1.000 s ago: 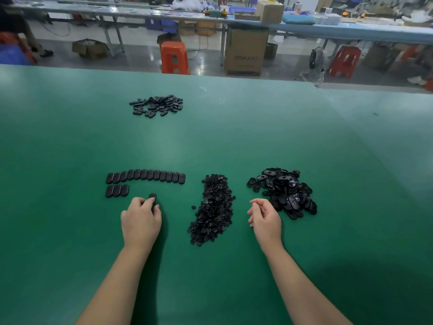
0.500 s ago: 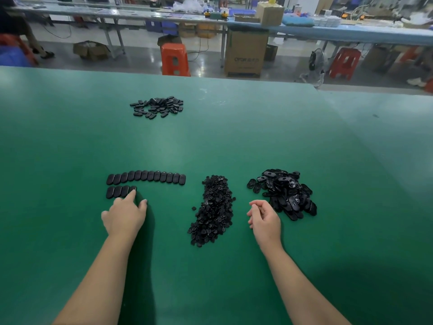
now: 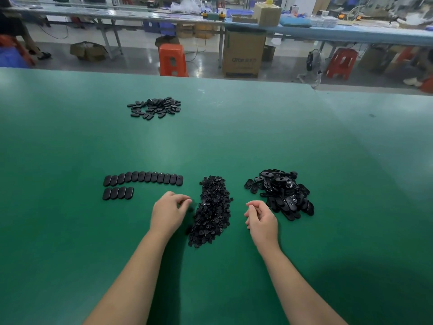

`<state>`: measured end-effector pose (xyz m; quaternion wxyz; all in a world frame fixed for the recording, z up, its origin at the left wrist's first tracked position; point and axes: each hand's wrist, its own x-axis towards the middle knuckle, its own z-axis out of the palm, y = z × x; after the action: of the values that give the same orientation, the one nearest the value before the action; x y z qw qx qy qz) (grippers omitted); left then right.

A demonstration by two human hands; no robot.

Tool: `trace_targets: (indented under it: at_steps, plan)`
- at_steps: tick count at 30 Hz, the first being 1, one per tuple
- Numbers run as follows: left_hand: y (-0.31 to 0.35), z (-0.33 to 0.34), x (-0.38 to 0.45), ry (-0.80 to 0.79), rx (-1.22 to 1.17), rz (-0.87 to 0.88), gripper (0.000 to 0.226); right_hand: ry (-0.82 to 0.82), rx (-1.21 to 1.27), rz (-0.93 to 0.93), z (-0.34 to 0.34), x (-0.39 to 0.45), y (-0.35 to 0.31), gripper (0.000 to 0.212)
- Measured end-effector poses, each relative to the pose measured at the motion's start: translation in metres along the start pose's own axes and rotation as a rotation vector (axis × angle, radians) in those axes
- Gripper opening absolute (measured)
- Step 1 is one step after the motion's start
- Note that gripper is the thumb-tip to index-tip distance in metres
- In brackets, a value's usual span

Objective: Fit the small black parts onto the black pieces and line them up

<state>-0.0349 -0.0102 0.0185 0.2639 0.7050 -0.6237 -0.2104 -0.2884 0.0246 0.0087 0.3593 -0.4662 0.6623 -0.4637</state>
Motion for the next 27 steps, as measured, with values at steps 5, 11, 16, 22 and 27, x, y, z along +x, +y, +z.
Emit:
trace_targets:
  at_steps: [5, 11, 16, 22, 27]
  plan:
    - [-0.004, 0.014, -0.006, 0.026, -0.033, 0.002, 0.017, -0.006, -0.018, -0.005, 0.000, 0.000, -0.001, 0.021]
    - [-0.012, 0.021, -0.012, 0.097, -0.022, 0.075, 0.013, -0.023, -0.074, -0.018, 0.001, -0.001, -0.001, 0.023]
    - [-0.014, 0.024, -0.012, 0.148, 0.047, 0.088, 0.007, -0.063, -0.151, -0.045, 0.002, -0.002, 0.000, 0.021]
    - [-0.012, 0.024, -0.015, 0.180, 0.085, 0.138, 0.005, -0.169, -0.249, -0.037, -0.005, 0.008, -0.008, 0.017]
    - [-0.008, 0.021, -0.018, 0.186, 0.002, 0.123, 0.011, 0.001, -0.524, -0.112, -0.036, 0.030, -0.017, 0.007]
